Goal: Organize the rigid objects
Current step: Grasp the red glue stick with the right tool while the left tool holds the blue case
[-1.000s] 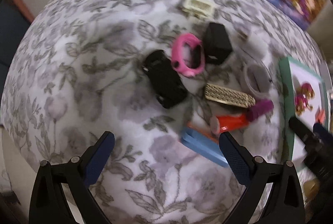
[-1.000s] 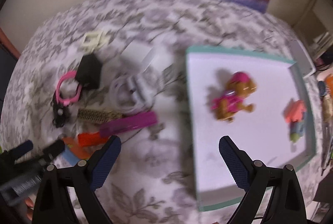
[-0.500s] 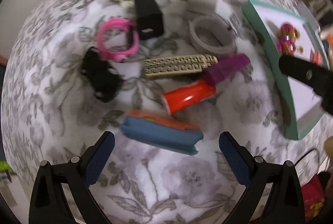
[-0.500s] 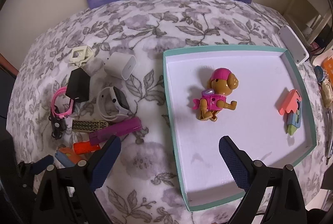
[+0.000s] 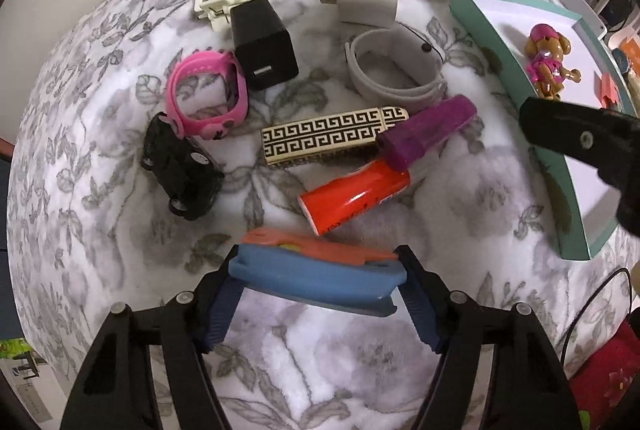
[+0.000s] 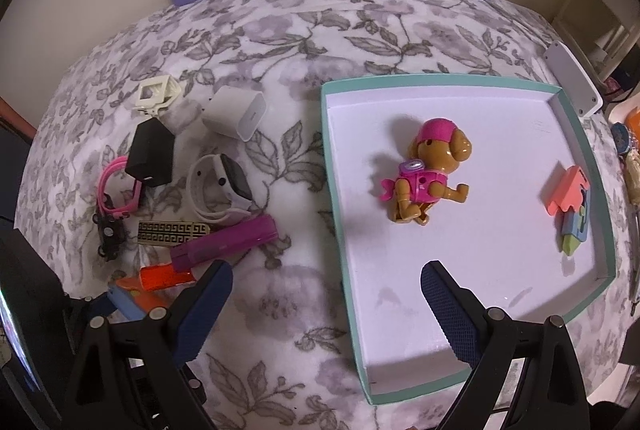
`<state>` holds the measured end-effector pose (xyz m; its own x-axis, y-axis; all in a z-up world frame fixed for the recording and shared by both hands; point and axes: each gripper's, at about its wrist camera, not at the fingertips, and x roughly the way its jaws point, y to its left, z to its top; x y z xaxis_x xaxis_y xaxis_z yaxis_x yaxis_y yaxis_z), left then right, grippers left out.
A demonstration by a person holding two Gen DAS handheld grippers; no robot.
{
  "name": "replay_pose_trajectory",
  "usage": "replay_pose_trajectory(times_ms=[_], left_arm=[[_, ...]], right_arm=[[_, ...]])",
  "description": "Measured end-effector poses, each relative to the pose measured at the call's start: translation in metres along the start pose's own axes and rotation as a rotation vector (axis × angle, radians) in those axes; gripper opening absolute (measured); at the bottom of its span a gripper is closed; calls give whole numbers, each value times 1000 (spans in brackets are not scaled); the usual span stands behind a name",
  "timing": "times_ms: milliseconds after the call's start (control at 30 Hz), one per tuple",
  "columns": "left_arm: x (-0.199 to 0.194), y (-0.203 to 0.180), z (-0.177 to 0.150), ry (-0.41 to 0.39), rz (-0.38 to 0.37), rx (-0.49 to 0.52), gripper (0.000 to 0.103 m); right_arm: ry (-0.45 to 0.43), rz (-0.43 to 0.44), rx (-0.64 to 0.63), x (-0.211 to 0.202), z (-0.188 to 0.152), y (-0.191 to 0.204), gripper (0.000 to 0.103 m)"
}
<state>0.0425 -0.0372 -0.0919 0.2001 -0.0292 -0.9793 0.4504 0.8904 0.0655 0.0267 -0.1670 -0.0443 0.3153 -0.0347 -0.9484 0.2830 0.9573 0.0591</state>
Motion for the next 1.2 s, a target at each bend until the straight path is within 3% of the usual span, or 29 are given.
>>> replay_pose_trajectory(times_ms=[133,367,533,933,1100,1200], left_arm=[[-10,31,-3,4,1,-83,75],[-37,105,-12,-74,96,-393,75],[-44,133,-31,-110,61,-531,75],[-41,145,-33,-113,23,-589,75],[-39,144,-33,-108,18,-591,75],[-38,143,-34,-104,14,-588,75]], right_arm=[[4,30,-6,2,0,4,97],[2,91,-73,7,-3,31,97],[36,125,-171,23,-11,63,97],[76,150,-242,53,-19,105,96],[59,136,-245,53,-18,107,80],[58,141,-251,53,-16,110,80]])
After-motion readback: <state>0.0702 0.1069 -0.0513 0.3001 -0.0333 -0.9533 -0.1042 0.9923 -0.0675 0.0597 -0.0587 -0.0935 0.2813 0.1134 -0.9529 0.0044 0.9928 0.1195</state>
